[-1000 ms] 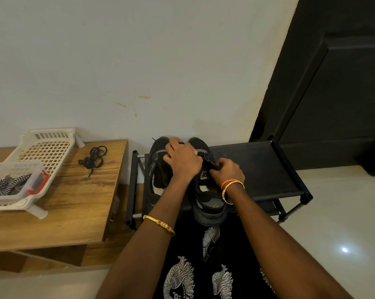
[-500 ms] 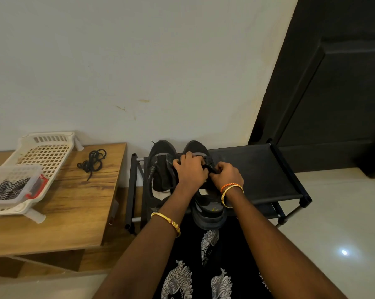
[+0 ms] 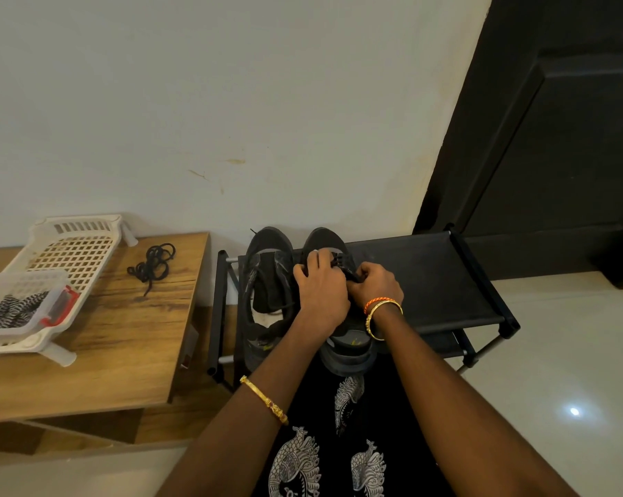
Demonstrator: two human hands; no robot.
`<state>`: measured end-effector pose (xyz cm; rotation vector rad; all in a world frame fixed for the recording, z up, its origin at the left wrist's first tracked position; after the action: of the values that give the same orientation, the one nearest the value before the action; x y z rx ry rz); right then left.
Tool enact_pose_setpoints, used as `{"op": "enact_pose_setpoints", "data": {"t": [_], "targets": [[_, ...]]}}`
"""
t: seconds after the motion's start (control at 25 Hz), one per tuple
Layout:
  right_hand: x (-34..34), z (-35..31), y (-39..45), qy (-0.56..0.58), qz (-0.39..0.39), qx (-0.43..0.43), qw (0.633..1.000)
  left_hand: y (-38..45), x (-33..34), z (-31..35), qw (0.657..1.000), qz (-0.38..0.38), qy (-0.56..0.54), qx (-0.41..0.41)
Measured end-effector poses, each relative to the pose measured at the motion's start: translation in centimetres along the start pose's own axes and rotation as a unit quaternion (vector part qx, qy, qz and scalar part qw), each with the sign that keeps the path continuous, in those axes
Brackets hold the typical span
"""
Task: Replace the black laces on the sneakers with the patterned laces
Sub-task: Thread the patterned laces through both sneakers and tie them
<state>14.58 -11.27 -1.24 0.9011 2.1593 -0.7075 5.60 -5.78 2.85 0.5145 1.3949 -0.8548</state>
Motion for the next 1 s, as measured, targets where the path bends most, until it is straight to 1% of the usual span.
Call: {"op": "enact_pose_setpoints", "data": {"t": [0.08,0.12,0.16,0.2,0.24,0.28,0.32,0.36,0.4,0.44,0.48,0.52,0.56,0.6,0.68,0.76,0.84,0.92,1.0], "targets": [[0.0,0.1,-0.1,0.005,0.001,0.000,1.000,-0.5,-1.5,-1.0,0.996,0.050,-0.058,-0.037],[0.0,0.1,-0.2,0.008,0.002,0.001,1.000,-0.5,-2.3,-1.8,0.987,0.098,-0.104,-0.068],[0.0,0.2,-0.3,0.011,0.001,0.001,1.000,-0.6,-3.3,-2.9,0.969,0.157,-0.157,-0.111],[0.0,0.3,-0.2,0.014,-0.004,0.000,1.000,-0.8,-4.2,-4.2,0.938,0.219,-0.213,-0.162],[-0.1,0.3,0.0,0.014,-0.014,-0.004,1.000,-1.2,-4.9,-5.3,0.900,0.274,-0.267,-0.208],[-0.1,0.3,0.2,0.011,-0.031,-0.011,0.999,-1.4,-4.9,-6.2,0.869,0.310,-0.303,-0.237],[-0.2,0.2,0.4,0.006,-0.051,-0.023,0.998,-1.7,-4.8,-6.6,0.861,0.320,-0.310,-0.246],[-0.3,-0.1,0.7,0.000,-0.070,-0.040,0.997,-1.9,-4.3,-6.4,0.876,0.303,-0.295,-0.231],[-0.3,-0.5,0.9,-0.009,-0.083,-0.064,0.994,-2.0,-3.4,-5.8,0.903,0.264,-0.277,-0.193],[-0.4,-1.1,1.0,-0.023,-0.089,-0.092,0.992,-1.8,-2.2,-4.9,0.930,0.206,-0.271,-0.142],[-0.4,-1.7,1.2,-0.049,-0.088,-0.123,0.987,-1.5,-0.8,-3.9,0.946,0.130,-0.280,-0.096],[-0.3,-2.4,1.3,-0.087,-0.085,-0.152,0.981,-1.1,0.7,-3.0,0.950,0.056,-0.299,-0.071],[-0.3,-2.9,1.3,-0.136,-0.083,-0.175,0.972,-0.8,1.8,-2.6,0.948,0.001,-0.312,-0.070],[-0.3,-3.4,1.3,-0.185,-0.080,-0.188,0.961,-0.4,2.5,-2.4,0.947,-0.022,-0.310,-0.084],[-0.5,-3.8,1.4,-0.245,-0.071,-0.192,0.947,0.2,3.0,-2.1,0.952,-0.016,-0.285,-0.108],[-0.4,-4.1,1.6,-0.268,-0.064,-0.198,0.941,0.2,3.1,-2.0,0.953,0.025,-0.274,-0.125],[-0.2,-4.4,1.4,-0.275,-0.049,-0.215,0.936,0.0,3.3,-2.0,0.943,0.066,-0.298,-0.134],[-0.2,-4.3,1.4,-0.225,-0.038,-0.219,0.949,-0.1,3.5,-2.0,0.938,0.086,-0.311,-0.128],[-0.5,-3.6,2.1,-0.120,-0.012,-0.185,0.975,-0.1,3.4,-2.2,0.938,0.094,-0.310,-0.121]]}}
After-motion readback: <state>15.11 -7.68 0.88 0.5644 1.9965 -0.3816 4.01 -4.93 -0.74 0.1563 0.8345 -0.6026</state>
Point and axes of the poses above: each hand's wrist, its own y-axis towards the middle knuckle, its own x-axis out of the palm, z = x × y, the point moved 3 cm from there along y, towards the middle knuckle, and after that the axes turned 9 degrees about -z, right-handed, at the moved point
